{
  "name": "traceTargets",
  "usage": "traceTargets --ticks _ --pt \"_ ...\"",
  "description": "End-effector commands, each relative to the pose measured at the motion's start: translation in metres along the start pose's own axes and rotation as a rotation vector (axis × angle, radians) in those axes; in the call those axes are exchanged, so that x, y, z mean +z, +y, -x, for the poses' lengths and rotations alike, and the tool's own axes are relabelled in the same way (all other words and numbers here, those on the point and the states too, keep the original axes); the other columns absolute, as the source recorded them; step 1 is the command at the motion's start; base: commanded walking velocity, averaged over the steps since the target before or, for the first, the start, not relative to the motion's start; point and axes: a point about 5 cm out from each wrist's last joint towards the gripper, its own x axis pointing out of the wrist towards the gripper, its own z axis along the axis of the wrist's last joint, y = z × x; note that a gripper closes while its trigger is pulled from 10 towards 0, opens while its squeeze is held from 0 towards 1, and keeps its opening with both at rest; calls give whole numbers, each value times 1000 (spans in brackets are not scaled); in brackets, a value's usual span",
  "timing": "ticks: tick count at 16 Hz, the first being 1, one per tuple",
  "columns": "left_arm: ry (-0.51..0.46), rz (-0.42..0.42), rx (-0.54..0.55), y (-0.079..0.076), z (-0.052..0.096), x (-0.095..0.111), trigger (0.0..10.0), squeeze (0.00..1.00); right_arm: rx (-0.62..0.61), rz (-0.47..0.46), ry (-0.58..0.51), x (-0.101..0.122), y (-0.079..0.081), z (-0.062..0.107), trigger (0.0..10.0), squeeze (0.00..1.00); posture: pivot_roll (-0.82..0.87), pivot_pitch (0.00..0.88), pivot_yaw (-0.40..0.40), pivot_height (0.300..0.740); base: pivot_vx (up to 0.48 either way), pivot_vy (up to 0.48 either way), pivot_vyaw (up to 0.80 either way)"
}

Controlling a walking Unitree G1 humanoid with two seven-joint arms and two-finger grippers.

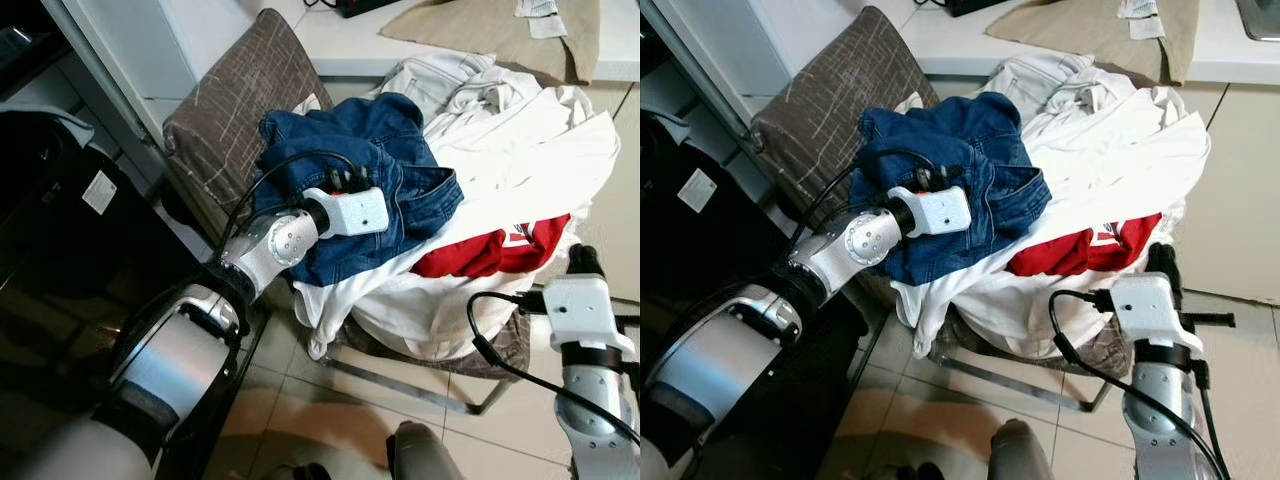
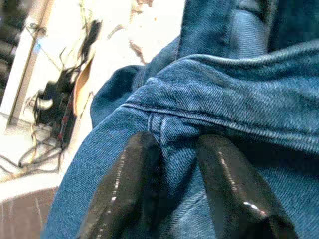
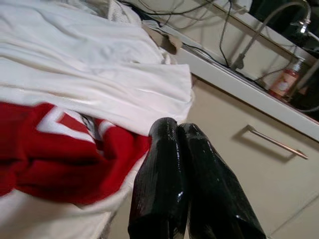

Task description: Clothes washing

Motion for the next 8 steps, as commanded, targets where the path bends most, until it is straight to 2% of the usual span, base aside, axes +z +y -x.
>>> traceTargets --ticks 1,4,6,7,8 --pt "3 88 20 -2 2 -1 0 0 39 -22 -12 2 9 0 10000 0 -330 113 180 723 0 0 0" --pt "5 134 24 -4 2 -2 0 0 47 -26 -17 3 11 -3 10000 0 -307 111 163 723 0 0 0" --pt "22 213 19 -9 4 -5 0 0 54 -33 -27 5 13 -7 10000 0 -279 109 152 723 0 0 0" --pt "22 213 19 -9 4 -5 0 0 54 -33 -27 5 13 -7 10000 0 -279 109 152 723 0 0 0" --pt "29 266 27 -8 5 -7 0 0 57 -38 -33 6 15 -9 10000 0 -279 109 152 723 0 0 0"
